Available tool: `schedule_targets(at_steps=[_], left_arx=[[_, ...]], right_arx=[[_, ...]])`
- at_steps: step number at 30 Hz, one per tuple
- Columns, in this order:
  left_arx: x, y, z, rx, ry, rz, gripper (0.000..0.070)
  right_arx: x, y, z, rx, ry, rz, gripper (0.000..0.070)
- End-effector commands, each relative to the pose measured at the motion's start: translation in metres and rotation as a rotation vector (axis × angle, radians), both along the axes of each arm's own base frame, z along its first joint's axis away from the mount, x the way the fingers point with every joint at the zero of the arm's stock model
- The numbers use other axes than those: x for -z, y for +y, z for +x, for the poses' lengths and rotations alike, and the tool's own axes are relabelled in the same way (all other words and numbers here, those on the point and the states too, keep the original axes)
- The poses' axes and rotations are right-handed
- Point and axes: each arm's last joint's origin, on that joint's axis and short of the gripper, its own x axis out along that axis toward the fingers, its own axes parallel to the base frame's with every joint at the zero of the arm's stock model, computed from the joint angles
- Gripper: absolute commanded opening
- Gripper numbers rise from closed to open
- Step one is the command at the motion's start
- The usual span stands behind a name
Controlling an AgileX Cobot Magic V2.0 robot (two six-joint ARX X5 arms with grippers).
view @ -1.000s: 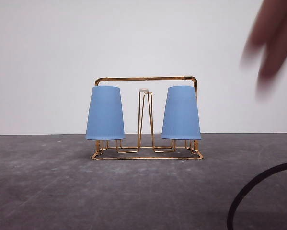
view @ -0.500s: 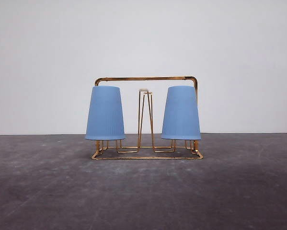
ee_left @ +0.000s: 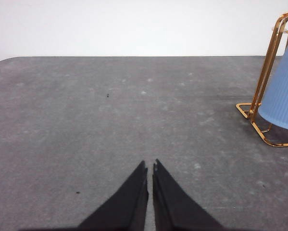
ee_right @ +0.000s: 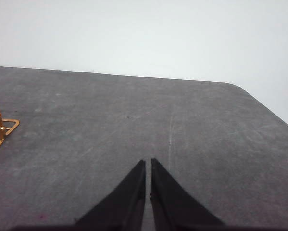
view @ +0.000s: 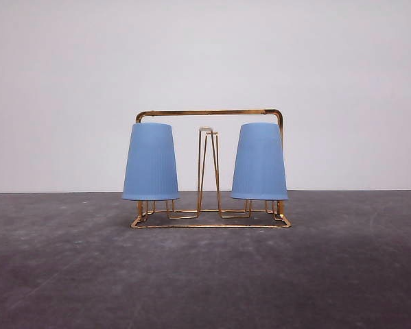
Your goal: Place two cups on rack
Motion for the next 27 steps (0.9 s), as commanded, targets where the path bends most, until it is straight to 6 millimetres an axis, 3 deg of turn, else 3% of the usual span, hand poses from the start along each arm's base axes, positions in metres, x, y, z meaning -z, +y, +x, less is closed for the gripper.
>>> schedule_targets(at_steps=[1,27], left_arx=[[0.0035,0.0003,0.0008,-0.006,0.002,0.008,0.0000],[0.0035,0.0003,0.0008,-0.006,0.002,0.008,0.0000]], right_arx=[[-0.0004,-0.0003,0.0001,0.004,-0.010,0.006,0.0017],[-0.0004,-0.0003,0.0001,0.004,-0.010,0.006,0.0017]])
